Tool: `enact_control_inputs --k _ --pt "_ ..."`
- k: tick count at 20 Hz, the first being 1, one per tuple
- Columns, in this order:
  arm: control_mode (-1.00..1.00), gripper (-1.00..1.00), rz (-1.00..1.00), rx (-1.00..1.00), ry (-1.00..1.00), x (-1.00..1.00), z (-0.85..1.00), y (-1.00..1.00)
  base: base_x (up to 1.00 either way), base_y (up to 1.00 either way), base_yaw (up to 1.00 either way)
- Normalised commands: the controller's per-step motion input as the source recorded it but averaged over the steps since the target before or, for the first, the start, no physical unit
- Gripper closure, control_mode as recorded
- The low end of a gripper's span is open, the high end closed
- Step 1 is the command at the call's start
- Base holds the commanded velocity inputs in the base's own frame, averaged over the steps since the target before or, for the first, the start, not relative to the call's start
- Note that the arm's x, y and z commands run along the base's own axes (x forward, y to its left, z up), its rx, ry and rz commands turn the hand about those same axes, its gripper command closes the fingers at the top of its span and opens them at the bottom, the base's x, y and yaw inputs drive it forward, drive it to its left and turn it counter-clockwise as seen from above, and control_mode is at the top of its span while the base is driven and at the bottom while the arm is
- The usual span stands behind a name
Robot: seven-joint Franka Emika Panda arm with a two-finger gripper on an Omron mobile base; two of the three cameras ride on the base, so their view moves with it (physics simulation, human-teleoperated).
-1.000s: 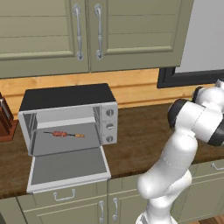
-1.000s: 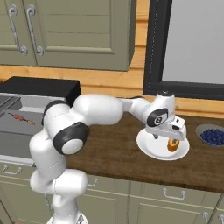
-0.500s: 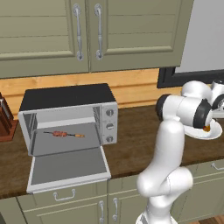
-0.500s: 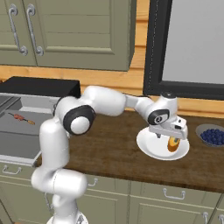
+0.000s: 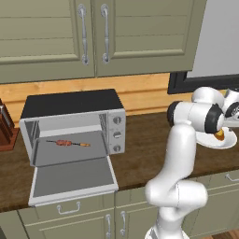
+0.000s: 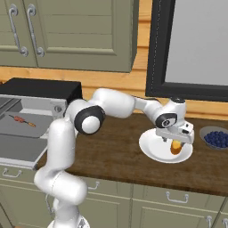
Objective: Pick up the kebab skewer and baguette bread, and place them inside the toaster oven. Close the toaster oven door and start by setting the timer.
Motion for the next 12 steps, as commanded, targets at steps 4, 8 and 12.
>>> enact_control_inputs --k 4,8,12 --pt "-1.00 -1.00 0.00 0.00 0.00 0.24 -0.32 0.00 0.00 0.00 0.00" --pt "-1.00 -1.00 0.00 0.00 0.00 0.29 -0.30 0.00 0.00 0.00 0.00" --pt "-1.00 -1.00 0.02 0.00 0.00 0.31 -0.26 -0.02 0.00 0.00 0.00"
